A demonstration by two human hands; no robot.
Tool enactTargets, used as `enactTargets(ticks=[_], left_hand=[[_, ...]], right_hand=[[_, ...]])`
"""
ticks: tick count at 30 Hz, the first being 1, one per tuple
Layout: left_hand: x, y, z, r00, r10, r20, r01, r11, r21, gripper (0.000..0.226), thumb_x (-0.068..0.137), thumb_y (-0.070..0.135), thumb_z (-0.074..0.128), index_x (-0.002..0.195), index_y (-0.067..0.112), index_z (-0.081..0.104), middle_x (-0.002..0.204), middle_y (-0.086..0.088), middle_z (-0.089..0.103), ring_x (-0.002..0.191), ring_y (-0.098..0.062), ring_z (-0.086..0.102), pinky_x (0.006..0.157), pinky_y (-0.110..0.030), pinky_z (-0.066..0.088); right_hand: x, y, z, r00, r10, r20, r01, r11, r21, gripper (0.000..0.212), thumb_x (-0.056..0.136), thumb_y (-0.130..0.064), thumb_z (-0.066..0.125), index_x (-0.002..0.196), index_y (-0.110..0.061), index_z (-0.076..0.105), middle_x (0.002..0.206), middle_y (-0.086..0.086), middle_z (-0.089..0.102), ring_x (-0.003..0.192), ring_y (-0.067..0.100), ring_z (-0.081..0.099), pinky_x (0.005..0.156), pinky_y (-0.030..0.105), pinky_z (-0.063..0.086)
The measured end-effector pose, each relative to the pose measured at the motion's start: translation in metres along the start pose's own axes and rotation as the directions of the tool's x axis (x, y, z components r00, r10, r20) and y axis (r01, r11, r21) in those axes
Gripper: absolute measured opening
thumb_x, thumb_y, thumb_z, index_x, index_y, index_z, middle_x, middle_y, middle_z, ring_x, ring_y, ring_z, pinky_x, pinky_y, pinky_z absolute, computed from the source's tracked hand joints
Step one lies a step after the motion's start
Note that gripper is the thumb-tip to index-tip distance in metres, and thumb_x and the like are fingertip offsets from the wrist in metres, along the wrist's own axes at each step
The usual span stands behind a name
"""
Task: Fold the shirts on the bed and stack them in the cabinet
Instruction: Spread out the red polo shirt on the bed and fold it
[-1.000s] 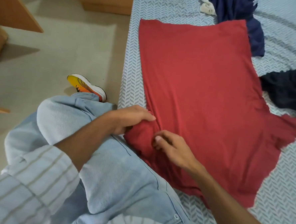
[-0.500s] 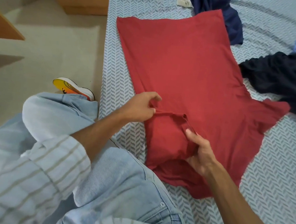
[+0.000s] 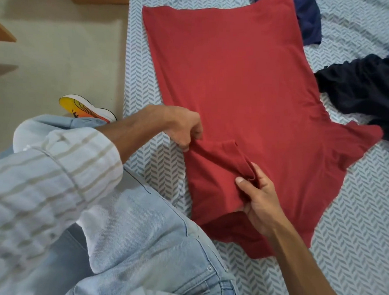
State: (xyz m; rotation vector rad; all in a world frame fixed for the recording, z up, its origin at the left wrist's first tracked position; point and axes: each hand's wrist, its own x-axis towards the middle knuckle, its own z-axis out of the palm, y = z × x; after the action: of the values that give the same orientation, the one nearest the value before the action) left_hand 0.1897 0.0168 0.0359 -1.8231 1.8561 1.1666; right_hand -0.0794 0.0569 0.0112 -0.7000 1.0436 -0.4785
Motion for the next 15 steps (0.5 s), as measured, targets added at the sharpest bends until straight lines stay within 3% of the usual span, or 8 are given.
enactTargets(ticks=[2,5,7,10,12,13,15], left_hand=[[0.002,-0.001,-0.003,1.000,-0.018,0.004,0.018,0.999,0.048,0.023,0.072,0.022,0.080,0.080,0.031,0.060,0.070,0.005,0.070,0.059,-0.012,0.067,0.061,-0.031,0.055],[0.009,-0.004,-0.007,1.000,-0.013,0.002,0.013,1.000,0.027,0.022,0.077,0.017,0.077,0.092,0.023,0.062,0.076,-0.005,0.073,0.050,-0.013,0.068,0.062,-0.032,0.058],[0.013,-0.008,-0.009,0.999,-0.004,-0.046,0.004,1.000,0.006,0.021,0.080,0.015,0.075,0.096,0.022,0.063,0.079,-0.005,0.074,0.050,-0.012,0.068,0.061,-0.031,0.059],[0.019,-0.012,-0.007,0.995,-0.005,-0.101,0.004,1.000,-0.013,0.020,0.084,0.012,0.069,0.098,0.024,0.063,0.081,-0.003,0.073,0.052,-0.011,0.069,0.058,-0.027,0.057],[0.022,-0.017,-0.005,0.994,-0.019,-0.106,0.015,0.999,-0.034,0.025,0.082,0.009,0.062,0.100,0.026,0.064,0.083,0.000,0.072,0.060,-0.013,0.071,0.063,-0.030,0.059],[0.022,-0.020,-0.006,0.993,-0.027,-0.117,0.022,0.999,-0.048,0.031,0.079,0.008,0.058,0.102,0.027,0.065,0.085,0.001,0.072,0.067,-0.015,0.072,0.068,-0.033,0.061],[0.020,-0.027,-0.008,0.987,-0.030,-0.161,0.022,0.998,-0.053,0.040,0.073,0.005,0.054,0.104,0.027,0.068,0.087,0.006,0.070,0.081,-0.016,0.069,0.077,-0.034,0.060]], right_hand=[[0.000,-0.004,-0.009,0.997,-0.035,-0.068,0.035,0.999,-0.010,0.036,0.094,0.007,0.054,0.114,-0.021,0.063,0.089,-0.006,0.069,0.072,0.009,0.065,0.048,0.030,0.057],[0.003,-0.017,-0.026,0.984,-0.050,-0.171,0.055,0.998,0.023,0.032,0.093,0.008,0.057,0.113,-0.017,0.060,0.065,-0.004,0.061,0.042,0.006,0.049,0.037,0.022,0.049],[0.008,-0.023,-0.037,0.983,-0.031,-0.181,0.035,0.999,0.019,0.030,0.093,0.008,0.056,0.118,-0.009,0.057,0.059,-0.003,0.053,0.033,0.003,0.036,0.036,0.018,0.042],[0.016,-0.026,-0.045,0.956,0.019,-0.293,-0.101,0.959,-0.266,0.034,0.094,0.005,0.059,0.125,-0.007,0.054,0.065,0.002,0.052,0.036,0.005,0.041,0.041,0.023,0.049],[0.016,-0.032,-0.042,0.919,-0.046,-0.392,-0.203,0.795,-0.571,0.042,0.093,-0.010,0.066,0.131,-0.013,0.050,0.078,0.006,0.059,0.049,0.013,0.059,0.055,0.034,0.059],[0.017,-0.034,-0.037,0.901,-0.138,-0.412,-0.247,0.618,-0.747,0.052,0.090,-0.021,0.070,0.135,-0.016,0.046,0.093,0.008,0.064,0.069,0.022,0.068,0.070,0.041,0.060],[0.017,-0.037,-0.024,0.855,-0.417,-0.307,-0.282,0.122,-0.952,0.072,0.083,-0.035,0.072,0.143,-0.018,0.036,0.124,0.012,0.057,0.108,0.036,0.060,0.088,0.048,0.051]])
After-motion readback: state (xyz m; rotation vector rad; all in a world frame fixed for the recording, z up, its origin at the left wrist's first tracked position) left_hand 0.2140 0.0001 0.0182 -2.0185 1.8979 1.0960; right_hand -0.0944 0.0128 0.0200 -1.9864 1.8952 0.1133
